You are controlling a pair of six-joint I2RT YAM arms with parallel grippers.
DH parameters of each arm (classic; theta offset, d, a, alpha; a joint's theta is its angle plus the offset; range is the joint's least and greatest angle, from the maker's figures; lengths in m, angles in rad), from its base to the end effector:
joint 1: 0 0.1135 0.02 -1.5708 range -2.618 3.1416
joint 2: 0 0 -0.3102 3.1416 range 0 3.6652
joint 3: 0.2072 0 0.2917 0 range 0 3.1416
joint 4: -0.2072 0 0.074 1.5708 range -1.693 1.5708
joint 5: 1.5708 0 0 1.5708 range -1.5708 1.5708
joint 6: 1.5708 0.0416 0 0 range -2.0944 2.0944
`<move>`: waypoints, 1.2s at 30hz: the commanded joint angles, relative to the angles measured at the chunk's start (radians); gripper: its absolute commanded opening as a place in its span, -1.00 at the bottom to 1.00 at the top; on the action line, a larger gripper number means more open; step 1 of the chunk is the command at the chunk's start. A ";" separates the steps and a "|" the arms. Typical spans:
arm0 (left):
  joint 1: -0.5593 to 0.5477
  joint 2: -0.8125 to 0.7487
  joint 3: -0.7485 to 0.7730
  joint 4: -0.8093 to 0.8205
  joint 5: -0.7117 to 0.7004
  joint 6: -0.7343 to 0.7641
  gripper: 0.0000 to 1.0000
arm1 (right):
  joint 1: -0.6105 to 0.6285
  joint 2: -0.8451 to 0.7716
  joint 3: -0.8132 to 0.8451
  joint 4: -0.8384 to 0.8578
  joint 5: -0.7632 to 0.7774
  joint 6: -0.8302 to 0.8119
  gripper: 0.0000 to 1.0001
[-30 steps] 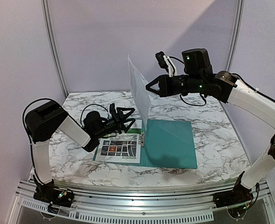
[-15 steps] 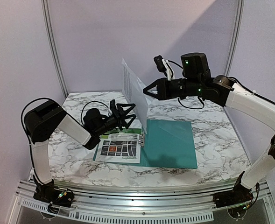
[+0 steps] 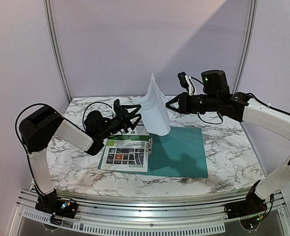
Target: Put the files into the folder
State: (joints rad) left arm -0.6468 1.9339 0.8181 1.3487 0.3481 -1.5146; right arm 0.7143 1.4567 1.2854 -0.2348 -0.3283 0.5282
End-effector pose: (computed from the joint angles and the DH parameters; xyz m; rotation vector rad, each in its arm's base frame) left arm 0.3263 -0.2642 0.1995 -0.3600 1.6483 -1.9744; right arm 0.2786 0.2593 0.3874 -0.4277 2.0916 1.0993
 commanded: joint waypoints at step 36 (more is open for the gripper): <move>-0.109 -0.126 0.014 -0.374 -0.006 0.515 -0.28 | -0.037 -0.220 -0.474 -0.141 0.378 0.151 -1.00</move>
State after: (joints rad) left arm -0.7170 1.8866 0.8028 1.2381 0.3805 -1.2022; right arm 0.6865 1.2629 0.8661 -0.2424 -0.0845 0.5793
